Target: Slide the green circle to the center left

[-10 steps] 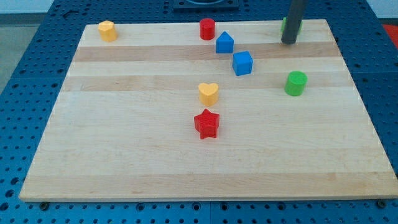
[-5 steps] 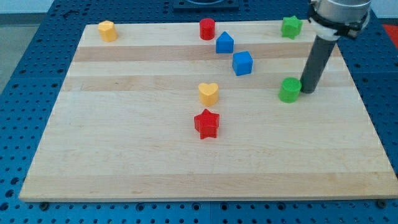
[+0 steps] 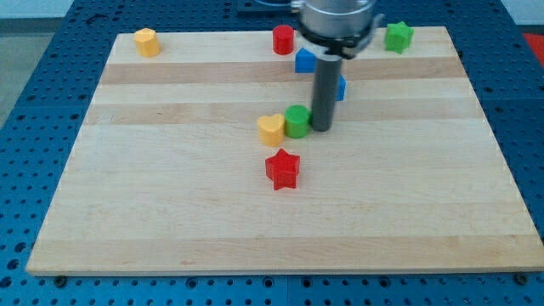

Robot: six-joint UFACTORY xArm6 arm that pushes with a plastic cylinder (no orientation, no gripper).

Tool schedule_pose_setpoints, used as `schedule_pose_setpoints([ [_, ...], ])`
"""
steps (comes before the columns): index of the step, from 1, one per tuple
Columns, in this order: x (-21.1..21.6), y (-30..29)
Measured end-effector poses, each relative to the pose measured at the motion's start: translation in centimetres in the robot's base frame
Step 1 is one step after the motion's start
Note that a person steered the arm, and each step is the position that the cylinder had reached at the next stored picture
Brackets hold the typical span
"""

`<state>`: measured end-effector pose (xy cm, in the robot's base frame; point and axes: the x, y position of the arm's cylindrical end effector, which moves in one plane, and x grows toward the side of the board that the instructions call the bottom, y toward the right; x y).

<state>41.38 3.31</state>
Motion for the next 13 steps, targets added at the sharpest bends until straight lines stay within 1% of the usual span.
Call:
schedule_pose_setpoints([
  [3,-1.1,-15.7],
  [4,-1.8,-18.4],
  [6,-4.1,-19.8],
  [7,-4.1,-22.3],
  [9,-6.7,-24.2],
  [10,-6.7,-27.8],
  [11,-6.7,-30.0],
  [13,-6.1,-29.5],
])
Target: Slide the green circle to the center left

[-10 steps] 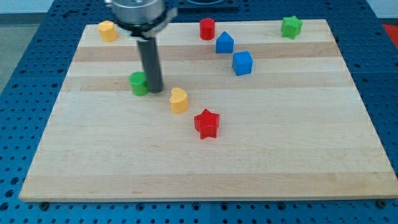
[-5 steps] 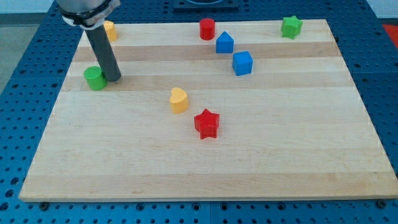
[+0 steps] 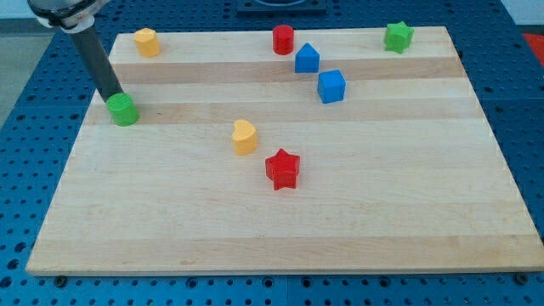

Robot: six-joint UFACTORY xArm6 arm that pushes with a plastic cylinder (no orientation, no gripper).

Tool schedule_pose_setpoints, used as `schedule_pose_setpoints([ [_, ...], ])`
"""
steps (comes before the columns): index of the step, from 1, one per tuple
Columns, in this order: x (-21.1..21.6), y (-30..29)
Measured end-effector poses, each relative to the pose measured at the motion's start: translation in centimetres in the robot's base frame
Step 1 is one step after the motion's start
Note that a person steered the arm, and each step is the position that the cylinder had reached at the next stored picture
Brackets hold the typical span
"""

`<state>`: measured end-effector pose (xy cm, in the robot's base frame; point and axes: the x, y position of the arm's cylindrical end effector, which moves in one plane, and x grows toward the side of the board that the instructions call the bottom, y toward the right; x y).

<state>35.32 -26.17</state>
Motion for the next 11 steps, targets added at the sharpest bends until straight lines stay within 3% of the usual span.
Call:
schedule_pose_setpoints([
  [4,0.5,4.5],
  [7,3.9,8.2],
  [11,4.8,4.9],
])
